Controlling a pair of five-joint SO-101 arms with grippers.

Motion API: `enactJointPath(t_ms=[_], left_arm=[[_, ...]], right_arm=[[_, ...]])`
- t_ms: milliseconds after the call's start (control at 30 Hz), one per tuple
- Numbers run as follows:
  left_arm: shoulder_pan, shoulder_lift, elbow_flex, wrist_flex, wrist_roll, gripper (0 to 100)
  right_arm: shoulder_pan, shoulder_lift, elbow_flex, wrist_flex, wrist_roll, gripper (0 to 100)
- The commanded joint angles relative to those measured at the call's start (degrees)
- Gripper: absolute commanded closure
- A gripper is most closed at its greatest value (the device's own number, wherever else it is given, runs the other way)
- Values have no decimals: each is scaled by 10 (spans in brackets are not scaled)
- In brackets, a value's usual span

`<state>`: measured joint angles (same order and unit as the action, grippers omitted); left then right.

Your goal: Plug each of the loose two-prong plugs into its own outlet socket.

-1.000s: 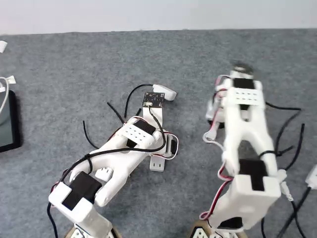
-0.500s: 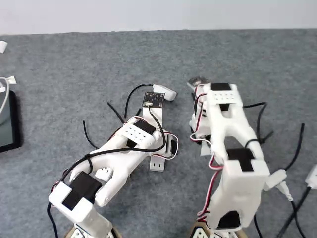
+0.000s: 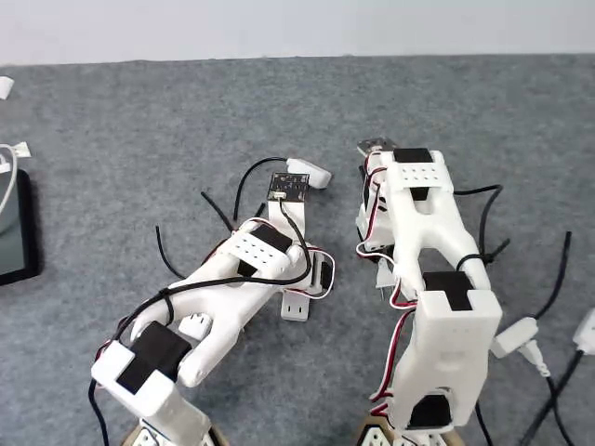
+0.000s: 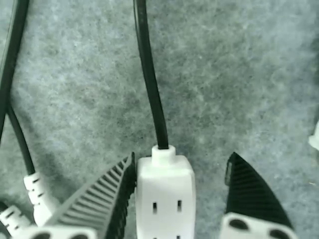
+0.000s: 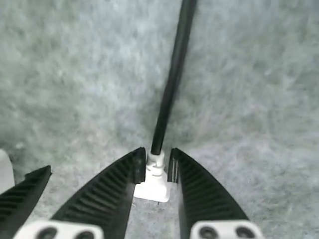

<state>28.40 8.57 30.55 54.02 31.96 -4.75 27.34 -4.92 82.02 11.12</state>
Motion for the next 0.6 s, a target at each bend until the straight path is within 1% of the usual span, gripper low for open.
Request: enactJointPath(t_ms=[0,267,333,433,567], left_arm=[[0,-4,-22,5,-7,728],[0,-4,-22,5,-7,728],[0,-4,-22,5,-8,728],[0,-4,-22,5,-8,728],[0,-4,-22,5,-16,728]], right_arm=[[7,-40,6,3,-7,909],[9,-78,97,-93,-4,909],[9,-78,100,-102,-4,920],[10,-78,101,-109,-4,987],[11,-80,101,-105,-5,990]])
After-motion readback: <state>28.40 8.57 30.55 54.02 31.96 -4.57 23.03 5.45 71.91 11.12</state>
